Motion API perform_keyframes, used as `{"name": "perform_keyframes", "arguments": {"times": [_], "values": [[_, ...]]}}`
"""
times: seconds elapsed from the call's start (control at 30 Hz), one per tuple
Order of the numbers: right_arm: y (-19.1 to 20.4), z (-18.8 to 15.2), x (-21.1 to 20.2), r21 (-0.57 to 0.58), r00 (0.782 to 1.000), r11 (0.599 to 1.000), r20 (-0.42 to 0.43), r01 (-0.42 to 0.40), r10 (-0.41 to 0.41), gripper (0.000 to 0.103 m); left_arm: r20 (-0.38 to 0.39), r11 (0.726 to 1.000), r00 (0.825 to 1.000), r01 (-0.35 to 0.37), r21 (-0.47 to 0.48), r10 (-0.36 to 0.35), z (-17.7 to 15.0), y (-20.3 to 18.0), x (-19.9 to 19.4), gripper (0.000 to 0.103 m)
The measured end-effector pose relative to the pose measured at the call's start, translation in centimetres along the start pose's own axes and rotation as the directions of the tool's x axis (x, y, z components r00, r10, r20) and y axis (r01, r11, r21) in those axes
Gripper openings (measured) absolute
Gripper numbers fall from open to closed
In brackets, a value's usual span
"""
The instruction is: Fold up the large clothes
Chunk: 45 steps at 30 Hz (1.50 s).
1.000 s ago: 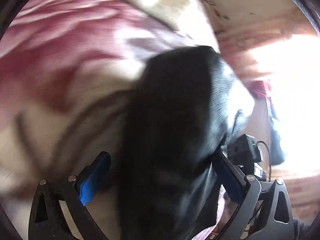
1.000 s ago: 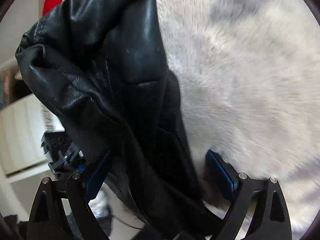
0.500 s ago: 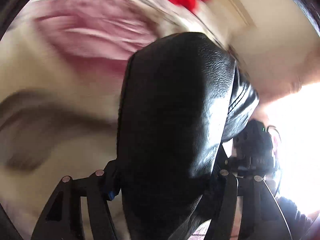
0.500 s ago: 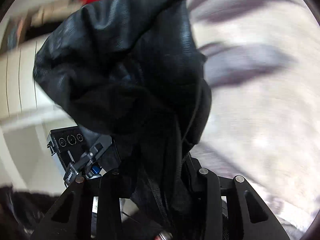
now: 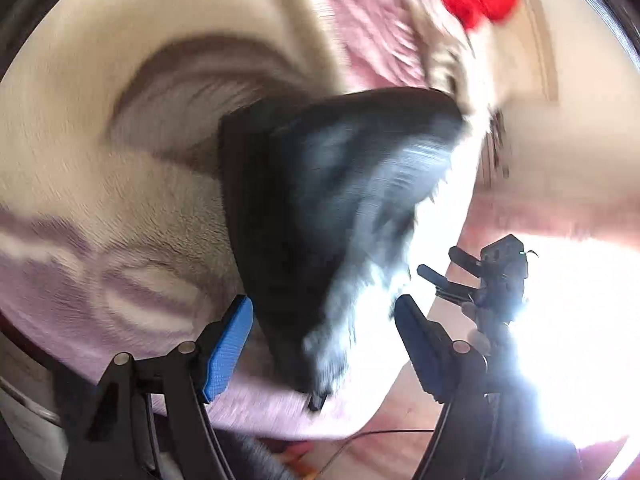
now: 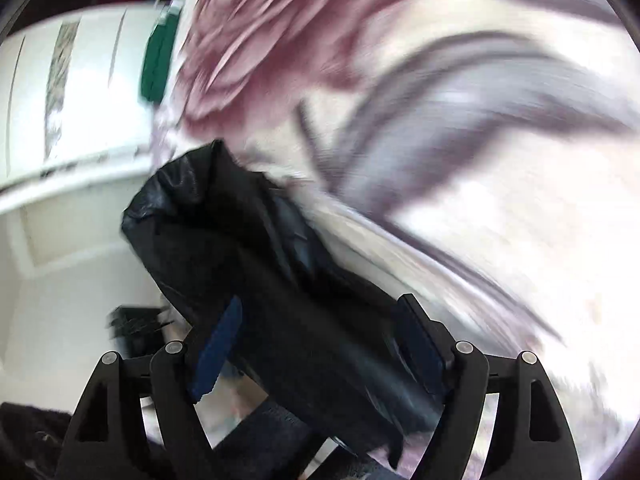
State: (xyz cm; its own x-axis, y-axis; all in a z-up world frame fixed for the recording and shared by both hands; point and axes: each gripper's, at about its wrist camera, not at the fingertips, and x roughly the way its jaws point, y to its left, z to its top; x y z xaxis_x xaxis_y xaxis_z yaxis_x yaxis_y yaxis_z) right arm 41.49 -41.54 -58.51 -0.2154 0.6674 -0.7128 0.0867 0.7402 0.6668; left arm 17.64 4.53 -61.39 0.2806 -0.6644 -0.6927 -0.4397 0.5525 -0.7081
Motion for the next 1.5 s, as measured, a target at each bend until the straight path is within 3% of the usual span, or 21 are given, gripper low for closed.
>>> {"name": "perform_keyframes", "arguments": {"times": [0.07, 0.17, 0.23, 0.27, 0.3, 0.33, 0.43, 0.47, 0.53, 0.6, 0.63, 0.73, 0.8, 0.87, 0.97, 1.13, 1.17, 1.2, 1.27, 1.37, 1.5], "values": [[-2.2, -4.5, -2.7, 0.094, 0.996, 0.996, 0.084, 0.002, -0.010, 0.083, -0.019, 0.989, 0.998, -0.060, 0.133, 0.063, 1.4, -2.6, -1.4, 0.072], [-4.2, -10.3, -2.8, 0.205, 0.990, 0.978, 0.142, -0.024, -0.005, 0.083, 0.024, 0.905, 0.980, -0.190, 0.381, 0.196, 5.0, -8.2, -1.0, 0.072], [-5.2, -13.9, -1.4, 0.280, 0.984, 0.957, 0.177, -0.074, 0.024, 0.083, 0.043, 0.793, 0.961, -0.252, 0.555, 0.275, 7.8, -11.3, 1.6, 0.072], [-5.5, -15.6, -0.2, 0.311, 0.981, 0.946, 0.192, -0.091, 0.031, 0.083, 0.037, 0.705, 0.937, -0.287, 0.648, 0.347, 9.5, -13.1, 4.3, 0.072], [-5.9, -16.7, 1.2, 0.327, 0.980, 0.941, 0.200, -0.084, 0.018, 0.083, 0.018, 0.649, 0.923, -0.285, 0.706, 0.385, 10.8, -13.8, 6.7, 0.072], [-5.8, -17.2, 3.1, 0.339, 0.977, 0.938, 0.211, -0.080, 0.007, 0.083, 0.008, 0.612, 0.910, -0.286, 0.737, 0.415, 10.8, -13.5, 8.0, 0.072], [-6.4, -17.2, 6.9, 0.386, 0.962, 0.910, 0.271, -0.148, 0.041, 0.083, -0.025, 0.433, 0.865, -0.225, 0.873, 0.501, 10.4, -14.2, 13.8, 0.072], [-6.6, -17.4, 7.3, 0.407, 0.951, 0.901, 0.307, -0.149, 0.019, 0.083, -0.019, 0.406, 0.860, -0.222, 0.887, 0.511, 10.5, -14.1, 14.6, 0.063], [-7.1, -18.1, 7.6, 0.452, 0.920, 0.874, 0.392, -0.179, -0.014, 0.074, -0.028, 0.429, 0.871, -0.213, 0.878, 0.491, 11.7, -13.6, 16.0, 0.046], [-7.5, -18.5, 7.7, 0.499, 0.906, 0.853, 0.416, -0.151, -0.082, 0.021, -0.098, 0.586, 0.912, -0.170, 0.792, 0.397, 14.1, -12.6, 15.3, 0.036], [-7.7, -19.0, 7.3, 0.513, 0.892, 0.842, 0.442, -0.165, -0.094, 0.007, -0.120, 0.631, 0.921, -0.155, 0.760, 0.370, 14.2, -12.5, 14.5, 0.033], [-7.4, -20.3, 4.9, 0.501, 0.837, 0.835, 0.538, -0.226, -0.096, 0.000, -0.205, 0.819, 0.952, -0.071, 0.569, 0.226, 15.1, -10.8, 10.9, 0.031], [-6.9, -20.3, 3.5, 0.477, 0.823, 0.848, 0.561, -0.230, -0.092, 0.000, -0.244, 0.894, 0.954, -0.050, 0.446, 0.175, 15.4, -8.2, 10.0, 0.031], [-6.9, -19.2, 3.6, 0.460, 0.846, 0.867, 0.525, -0.191, -0.093, 0.000, -0.268, 0.947, 0.959, -0.006, 0.322, 0.097, 16.3, -5.5, 10.0, 0.031], [-7.3, -17.6, 4.8, 0.458, 0.889, 0.870, 0.454, -0.182, -0.053, 0.010, -0.274, 0.944, 0.955, -0.014, 0.330, 0.110, 16.4, -6.2, 10.1, 0.031], [-7.9, -17.5, 5.1, 0.443, 0.882, 0.871, 0.471, -0.213, -0.024, 0.014, -0.294, 0.889, 0.938, -0.031, 0.456, 0.184, 15.8, -8.3, 10.3, 0.036], [-8.1, -17.5, 5.4, 0.452, 0.874, 0.863, 0.485, -0.227, -0.024, 0.024, -0.310, 0.888, 0.932, -0.027, 0.460, 0.188, 15.9, -8.5, 10.5, 0.037], [-8.3, -17.7, 5.5, 0.467, 0.868, 0.851, 0.496, -0.239, -0.028, 0.051, -0.322, 0.885, 0.927, -0.023, 0.464, 0.193, 15.9, -8.8, 10.5, 0.040], [-8.8, -18.5, 4.9, 0.490, 0.851, 0.825, 0.524, -0.280, -0.022, 0.082, -0.337, 0.871, 0.917, -0.023, 0.491, 0.214, 15.5, -9.7, 9.9, 0.054], [-8.9, -20.7, 4.2, 0.508, 0.830, 0.803, 0.557, -0.311, -0.031, 0.083, -0.332, 0.852, 0.923, 0.007, 0.524, 0.196, 14.9, -11.2, 8.2, 0.075], [-7.0, -21.0, 3.9, 0.459, 0.809, 0.826, 0.588, -0.328, -0.006, 0.083, -0.297, 0.846, 0.936, 0.001, 0.533, 0.186, 15.4, -11.6, 6.5, 0.075]]}}
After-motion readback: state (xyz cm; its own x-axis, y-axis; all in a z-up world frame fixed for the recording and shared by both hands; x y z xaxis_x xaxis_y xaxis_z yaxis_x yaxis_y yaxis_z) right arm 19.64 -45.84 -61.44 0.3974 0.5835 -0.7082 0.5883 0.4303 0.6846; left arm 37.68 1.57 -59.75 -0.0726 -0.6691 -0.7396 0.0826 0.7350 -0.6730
